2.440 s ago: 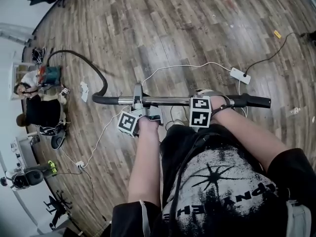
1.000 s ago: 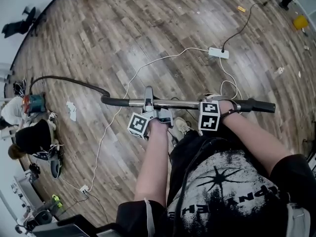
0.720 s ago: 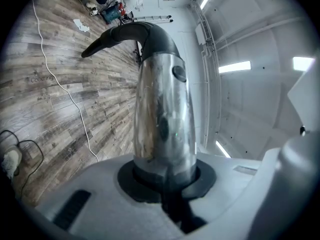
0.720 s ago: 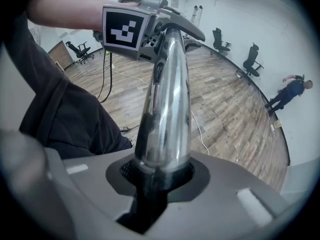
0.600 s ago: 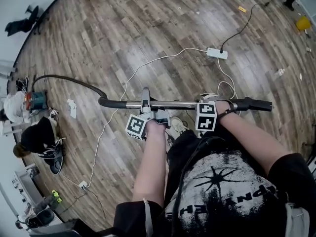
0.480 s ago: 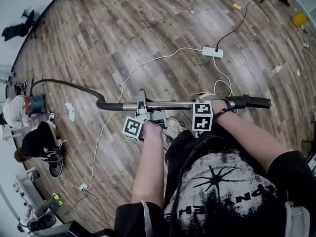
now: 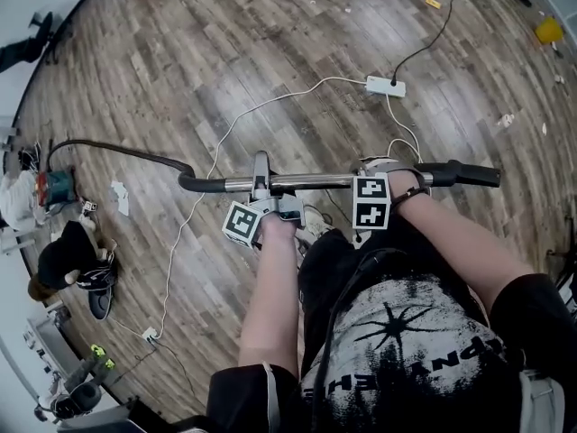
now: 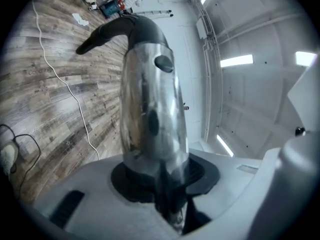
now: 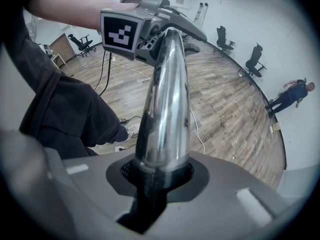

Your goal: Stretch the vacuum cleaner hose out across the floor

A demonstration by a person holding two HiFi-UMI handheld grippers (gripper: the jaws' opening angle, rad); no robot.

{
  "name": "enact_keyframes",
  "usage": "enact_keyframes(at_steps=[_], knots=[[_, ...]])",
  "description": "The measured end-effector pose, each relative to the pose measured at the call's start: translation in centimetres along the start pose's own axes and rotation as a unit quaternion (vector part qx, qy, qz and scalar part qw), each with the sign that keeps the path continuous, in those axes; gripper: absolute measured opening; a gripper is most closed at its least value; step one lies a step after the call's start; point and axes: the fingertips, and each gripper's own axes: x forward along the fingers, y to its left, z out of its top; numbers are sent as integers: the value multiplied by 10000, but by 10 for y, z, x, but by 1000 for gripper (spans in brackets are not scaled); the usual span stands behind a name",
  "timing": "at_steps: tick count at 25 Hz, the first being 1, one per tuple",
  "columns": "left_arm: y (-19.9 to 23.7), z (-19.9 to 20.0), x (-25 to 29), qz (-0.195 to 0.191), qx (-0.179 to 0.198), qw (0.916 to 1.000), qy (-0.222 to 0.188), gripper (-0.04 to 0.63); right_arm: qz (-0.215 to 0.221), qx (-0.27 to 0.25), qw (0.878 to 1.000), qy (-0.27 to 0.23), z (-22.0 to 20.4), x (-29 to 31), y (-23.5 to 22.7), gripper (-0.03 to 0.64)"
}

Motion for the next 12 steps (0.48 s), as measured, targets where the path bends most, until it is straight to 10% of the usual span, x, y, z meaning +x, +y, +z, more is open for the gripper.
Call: enact_keyframes(at_steps=[5,12], knots=[[50,-47,27,223,290,9932,1109,175,45,120,9995,292,-43,34,-25,91],[122,-99,35,444,-470,9838,1674,125,0,295,9966,775,-114,113,-75,91]])
